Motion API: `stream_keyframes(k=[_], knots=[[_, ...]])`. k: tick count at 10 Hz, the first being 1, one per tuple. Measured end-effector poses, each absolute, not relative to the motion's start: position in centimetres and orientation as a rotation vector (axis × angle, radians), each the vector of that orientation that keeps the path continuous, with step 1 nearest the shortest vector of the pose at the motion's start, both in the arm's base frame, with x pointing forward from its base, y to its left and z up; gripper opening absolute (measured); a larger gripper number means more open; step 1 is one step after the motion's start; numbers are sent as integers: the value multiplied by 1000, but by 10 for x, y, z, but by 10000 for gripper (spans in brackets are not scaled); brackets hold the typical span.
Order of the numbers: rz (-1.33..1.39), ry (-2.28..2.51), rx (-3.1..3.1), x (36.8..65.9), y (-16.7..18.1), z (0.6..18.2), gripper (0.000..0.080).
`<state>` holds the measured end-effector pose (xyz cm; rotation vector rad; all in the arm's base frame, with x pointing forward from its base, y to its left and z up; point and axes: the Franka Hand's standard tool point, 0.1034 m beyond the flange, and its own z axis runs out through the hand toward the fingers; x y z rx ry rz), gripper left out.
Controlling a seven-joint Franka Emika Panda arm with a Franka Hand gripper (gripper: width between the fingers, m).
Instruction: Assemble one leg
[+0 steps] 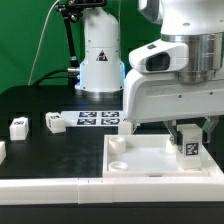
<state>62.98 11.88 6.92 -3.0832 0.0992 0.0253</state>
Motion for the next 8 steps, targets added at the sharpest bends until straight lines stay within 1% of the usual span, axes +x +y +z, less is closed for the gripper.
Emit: stream_keyframes(k=[4,6,8], knots=[[51,1013,-2898,630,118,68,290],[68,1288,-2779,630,118,68,290],[74,1407,-2720,630,117,68,290]])
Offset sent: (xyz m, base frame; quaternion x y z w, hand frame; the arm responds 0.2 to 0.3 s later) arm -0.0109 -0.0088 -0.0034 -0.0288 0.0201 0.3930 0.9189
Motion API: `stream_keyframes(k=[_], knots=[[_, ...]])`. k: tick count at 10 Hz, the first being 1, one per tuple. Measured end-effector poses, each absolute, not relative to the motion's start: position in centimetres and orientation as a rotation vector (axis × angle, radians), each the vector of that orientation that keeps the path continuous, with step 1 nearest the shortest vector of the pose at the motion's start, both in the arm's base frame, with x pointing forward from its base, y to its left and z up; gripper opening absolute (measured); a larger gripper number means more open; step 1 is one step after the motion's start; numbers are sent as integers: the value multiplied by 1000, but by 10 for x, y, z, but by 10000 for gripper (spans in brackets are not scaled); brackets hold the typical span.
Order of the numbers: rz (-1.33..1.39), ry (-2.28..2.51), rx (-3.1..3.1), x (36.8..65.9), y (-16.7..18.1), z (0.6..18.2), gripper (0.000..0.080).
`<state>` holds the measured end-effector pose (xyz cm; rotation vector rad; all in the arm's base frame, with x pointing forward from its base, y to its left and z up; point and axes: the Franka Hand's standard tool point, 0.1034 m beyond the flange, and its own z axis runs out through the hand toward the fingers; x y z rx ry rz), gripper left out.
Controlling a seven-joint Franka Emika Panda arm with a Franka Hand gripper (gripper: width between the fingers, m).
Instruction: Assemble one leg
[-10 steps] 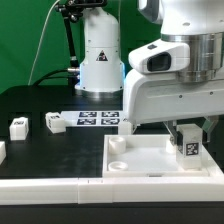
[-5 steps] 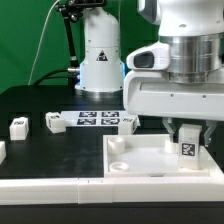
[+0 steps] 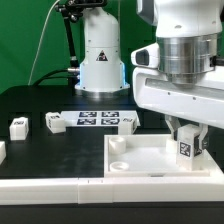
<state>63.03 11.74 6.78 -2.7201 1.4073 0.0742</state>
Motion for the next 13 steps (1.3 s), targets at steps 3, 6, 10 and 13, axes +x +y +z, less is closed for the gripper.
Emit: stream_keyframes(k=[3,6,10,13], knots=[[74,1368,-2738,630,119,68,513],[43,962,-2905,632,124,70,644],[19,296,-3052,629,132,68,649],[7,-186,-3076,630,127,69,649]])
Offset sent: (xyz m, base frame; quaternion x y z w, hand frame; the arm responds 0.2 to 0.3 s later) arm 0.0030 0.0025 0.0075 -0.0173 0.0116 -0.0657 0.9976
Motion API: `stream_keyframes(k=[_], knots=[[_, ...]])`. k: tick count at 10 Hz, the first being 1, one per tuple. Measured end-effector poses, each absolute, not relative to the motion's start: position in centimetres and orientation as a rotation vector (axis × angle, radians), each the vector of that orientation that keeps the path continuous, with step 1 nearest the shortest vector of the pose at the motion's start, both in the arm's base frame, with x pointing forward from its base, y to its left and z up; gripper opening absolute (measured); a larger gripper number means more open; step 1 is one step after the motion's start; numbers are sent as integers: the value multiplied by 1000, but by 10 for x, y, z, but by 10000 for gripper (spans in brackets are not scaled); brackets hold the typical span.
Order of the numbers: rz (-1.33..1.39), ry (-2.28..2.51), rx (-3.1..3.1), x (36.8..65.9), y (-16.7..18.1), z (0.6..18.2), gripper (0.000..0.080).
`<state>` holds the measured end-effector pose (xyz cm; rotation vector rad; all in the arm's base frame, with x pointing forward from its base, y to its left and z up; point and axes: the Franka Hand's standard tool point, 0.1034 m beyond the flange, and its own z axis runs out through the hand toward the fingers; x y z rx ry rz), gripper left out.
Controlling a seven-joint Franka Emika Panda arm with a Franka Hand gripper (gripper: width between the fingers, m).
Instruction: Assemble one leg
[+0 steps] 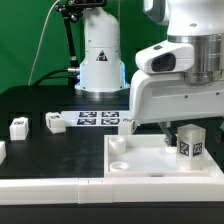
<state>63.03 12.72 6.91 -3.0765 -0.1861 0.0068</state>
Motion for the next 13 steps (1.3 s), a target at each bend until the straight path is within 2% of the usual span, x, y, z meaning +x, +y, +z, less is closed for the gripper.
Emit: stream_keyframes(k=[2,4,5,6,9,13], knots=[[-13,-460,-3053,631,123,69,649],[-15,-621,-3033,631,121,68,395],[-14,-620,-3033,631,121,68,395],[-14,-620,-3033,631,121,68,290],[-9,-493,-3053,631,119,68,290],[9,410,-3041,633,118,67,291]])
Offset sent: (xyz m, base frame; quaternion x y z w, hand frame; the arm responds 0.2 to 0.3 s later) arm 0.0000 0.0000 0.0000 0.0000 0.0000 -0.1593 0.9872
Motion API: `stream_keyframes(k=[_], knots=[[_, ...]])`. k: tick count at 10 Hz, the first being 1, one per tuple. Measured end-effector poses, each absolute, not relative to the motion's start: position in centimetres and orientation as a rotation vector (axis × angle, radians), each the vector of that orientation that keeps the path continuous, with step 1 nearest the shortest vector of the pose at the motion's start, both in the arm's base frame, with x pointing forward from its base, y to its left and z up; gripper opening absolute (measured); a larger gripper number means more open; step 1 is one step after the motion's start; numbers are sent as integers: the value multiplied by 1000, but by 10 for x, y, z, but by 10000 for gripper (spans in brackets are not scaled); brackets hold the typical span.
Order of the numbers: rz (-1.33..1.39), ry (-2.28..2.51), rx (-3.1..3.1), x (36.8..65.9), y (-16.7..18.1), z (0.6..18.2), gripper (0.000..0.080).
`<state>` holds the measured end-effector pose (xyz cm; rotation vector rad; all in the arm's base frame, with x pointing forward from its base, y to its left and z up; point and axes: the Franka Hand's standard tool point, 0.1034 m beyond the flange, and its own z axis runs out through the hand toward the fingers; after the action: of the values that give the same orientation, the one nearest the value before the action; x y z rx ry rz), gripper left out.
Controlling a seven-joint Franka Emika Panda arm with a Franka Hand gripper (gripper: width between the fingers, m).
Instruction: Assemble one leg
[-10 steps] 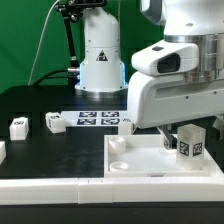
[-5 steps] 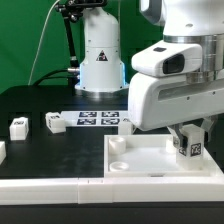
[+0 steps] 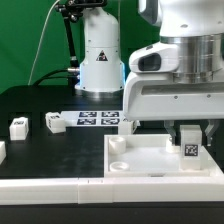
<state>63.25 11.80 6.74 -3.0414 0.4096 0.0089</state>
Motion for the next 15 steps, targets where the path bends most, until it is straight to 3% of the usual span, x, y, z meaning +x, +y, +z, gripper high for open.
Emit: stream_keyframes(k=[3,7,9,10,15], knots=[[22,936,-2917,634,116,68,291],[35,1198,-2801,636,114,68,291],[29,1105,-2839,636,114,68,539],[22,1058,-2856,637,111,68,615],[-23,56,-3100,638,120,73,648]])
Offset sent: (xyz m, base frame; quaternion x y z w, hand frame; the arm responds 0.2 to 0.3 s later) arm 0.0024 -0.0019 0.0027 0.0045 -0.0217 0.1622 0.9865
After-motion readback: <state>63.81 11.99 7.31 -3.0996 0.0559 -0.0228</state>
